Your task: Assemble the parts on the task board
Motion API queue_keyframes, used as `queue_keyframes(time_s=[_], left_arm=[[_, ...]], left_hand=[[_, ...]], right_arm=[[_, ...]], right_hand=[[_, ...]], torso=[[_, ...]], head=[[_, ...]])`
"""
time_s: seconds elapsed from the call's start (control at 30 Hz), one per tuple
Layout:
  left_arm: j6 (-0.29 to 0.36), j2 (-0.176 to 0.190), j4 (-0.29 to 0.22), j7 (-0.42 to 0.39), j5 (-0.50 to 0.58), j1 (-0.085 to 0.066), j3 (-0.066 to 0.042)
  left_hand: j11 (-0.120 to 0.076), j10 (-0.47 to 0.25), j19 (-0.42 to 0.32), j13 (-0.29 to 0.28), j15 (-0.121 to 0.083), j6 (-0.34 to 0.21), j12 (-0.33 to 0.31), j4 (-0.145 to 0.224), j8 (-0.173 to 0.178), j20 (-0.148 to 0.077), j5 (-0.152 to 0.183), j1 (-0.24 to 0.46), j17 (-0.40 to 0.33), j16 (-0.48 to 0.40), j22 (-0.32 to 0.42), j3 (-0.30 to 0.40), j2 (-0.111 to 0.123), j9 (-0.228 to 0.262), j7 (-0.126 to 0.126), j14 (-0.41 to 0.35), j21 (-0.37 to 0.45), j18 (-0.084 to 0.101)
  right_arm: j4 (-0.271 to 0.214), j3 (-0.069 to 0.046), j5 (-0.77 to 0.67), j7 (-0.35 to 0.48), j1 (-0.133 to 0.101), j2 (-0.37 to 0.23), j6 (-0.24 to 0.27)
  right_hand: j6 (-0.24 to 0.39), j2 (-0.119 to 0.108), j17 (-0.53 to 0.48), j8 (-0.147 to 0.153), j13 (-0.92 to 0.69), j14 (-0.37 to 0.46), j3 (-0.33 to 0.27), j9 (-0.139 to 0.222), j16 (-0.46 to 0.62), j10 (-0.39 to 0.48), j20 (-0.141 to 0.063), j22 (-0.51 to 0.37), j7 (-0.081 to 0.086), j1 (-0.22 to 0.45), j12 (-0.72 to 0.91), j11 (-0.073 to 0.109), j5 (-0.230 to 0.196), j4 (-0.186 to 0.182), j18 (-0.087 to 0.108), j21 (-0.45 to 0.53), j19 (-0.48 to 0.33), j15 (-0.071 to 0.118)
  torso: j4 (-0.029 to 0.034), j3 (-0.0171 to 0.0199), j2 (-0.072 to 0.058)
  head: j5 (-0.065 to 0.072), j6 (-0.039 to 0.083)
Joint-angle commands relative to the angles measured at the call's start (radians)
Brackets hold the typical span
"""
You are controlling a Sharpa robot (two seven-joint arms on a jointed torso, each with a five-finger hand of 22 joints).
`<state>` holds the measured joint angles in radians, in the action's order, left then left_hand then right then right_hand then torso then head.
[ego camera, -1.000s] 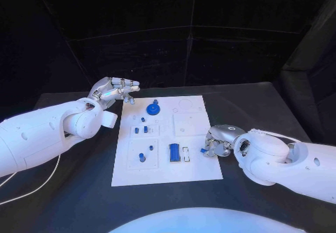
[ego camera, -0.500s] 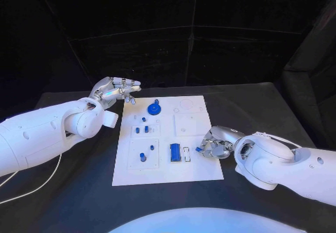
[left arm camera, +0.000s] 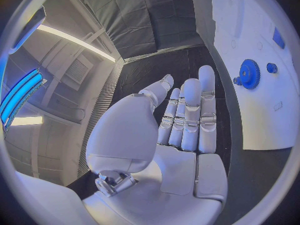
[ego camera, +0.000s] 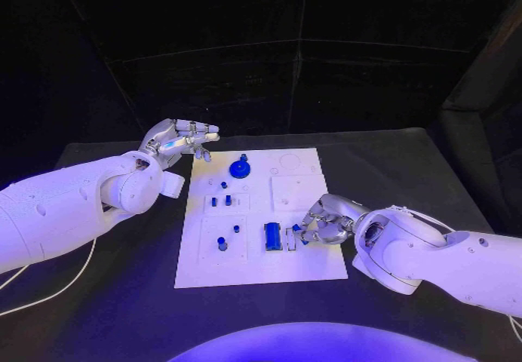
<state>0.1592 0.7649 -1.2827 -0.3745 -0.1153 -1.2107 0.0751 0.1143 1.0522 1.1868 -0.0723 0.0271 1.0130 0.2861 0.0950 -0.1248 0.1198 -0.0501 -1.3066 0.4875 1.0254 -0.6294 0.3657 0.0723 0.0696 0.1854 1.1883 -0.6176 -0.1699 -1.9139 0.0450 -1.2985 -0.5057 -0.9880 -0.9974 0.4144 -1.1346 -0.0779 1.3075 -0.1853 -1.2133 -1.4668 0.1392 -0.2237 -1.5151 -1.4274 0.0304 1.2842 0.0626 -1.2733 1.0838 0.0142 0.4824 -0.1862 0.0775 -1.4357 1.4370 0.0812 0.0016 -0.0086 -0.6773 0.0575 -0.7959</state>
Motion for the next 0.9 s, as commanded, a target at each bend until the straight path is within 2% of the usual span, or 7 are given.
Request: queue_keyframes(time_s=[0.03, 0.47, 0.9], left_arm=[[-0.009, 0.0, -0.003, -0.006, 0.003, -0.001, -0.001], [-0.011, 0.0, -0.004, -0.005, 0.003, -0.001, -0.001], [-0.013, -0.001, -0.005, -0.004, 0.003, -0.001, -0.001]], left_hand=[[0.0, -0.008, 0.001, 0.001, 0.0, -0.007, 0.003, 0.0, -0.007, 0.005, 0.0, -0.001, -0.001, -0.002, 0.001, -0.003, -0.009, 0.0, 0.003, -0.005, 0.004, -0.013], [0.0, -0.008, 0.001, 0.001, 0.0, -0.007, 0.003, 0.0, -0.007, 0.005, 0.0, -0.001, -0.001, -0.002, 0.001, -0.003, -0.009, 0.0, 0.003, -0.005, 0.004, -0.013], [0.0, -0.009, 0.001, 0.001, 0.0, -0.007, 0.004, 0.001, -0.008, 0.005, 0.0, -0.003, -0.002, -0.002, 0.002, -0.004, -0.009, 0.0, 0.003, -0.005, 0.005, -0.013]], right_arm=[[0.007, 0.0, 0.044, -0.017, -0.001, 0.014, -0.009], [0.033, 0.0, 0.004, -0.1, -0.001, 0.057, -0.072], [0.043, 0.0, -0.028, -0.127, -0.001, 0.078, -0.079]], right_hand=[[-0.004, -0.002, 0.139, 0.005, 0.0, -0.079, -0.003, 0.001, 0.002, -0.004, 0.002, 0.0, 0.006, 0.013, 0.003, -0.002, -0.002, -0.009, -0.019, 0.0, 0.008, -0.004], [-0.031, -0.004, 0.141, -0.002, -0.002, -0.08, -0.014, -0.009, 0.001, -0.008, -0.001, -0.001, -0.005, 0.036, 0.004, 0.006, -0.004, -0.027, -0.018, 0.001, 0.008, 0.001], [-0.039, -0.004, 0.139, -0.005, -0.002, -0.079, -0.018, -0.013, 0.002, -0.008, -0.003, -0.002, -0.008, 0.042, 0.003, 0.008, -0.006, -0.031, -0.018, 0.002, 0.007, 0.004]], torso=[[0.0, -0.0003, -0.001], [-0.0005, 0.0001, 0.0], [-0.0002, 0.0005, 0.0]], head=[[0.0, -0.001], [-0.003, -0.005], [-0.006, -0.005]])
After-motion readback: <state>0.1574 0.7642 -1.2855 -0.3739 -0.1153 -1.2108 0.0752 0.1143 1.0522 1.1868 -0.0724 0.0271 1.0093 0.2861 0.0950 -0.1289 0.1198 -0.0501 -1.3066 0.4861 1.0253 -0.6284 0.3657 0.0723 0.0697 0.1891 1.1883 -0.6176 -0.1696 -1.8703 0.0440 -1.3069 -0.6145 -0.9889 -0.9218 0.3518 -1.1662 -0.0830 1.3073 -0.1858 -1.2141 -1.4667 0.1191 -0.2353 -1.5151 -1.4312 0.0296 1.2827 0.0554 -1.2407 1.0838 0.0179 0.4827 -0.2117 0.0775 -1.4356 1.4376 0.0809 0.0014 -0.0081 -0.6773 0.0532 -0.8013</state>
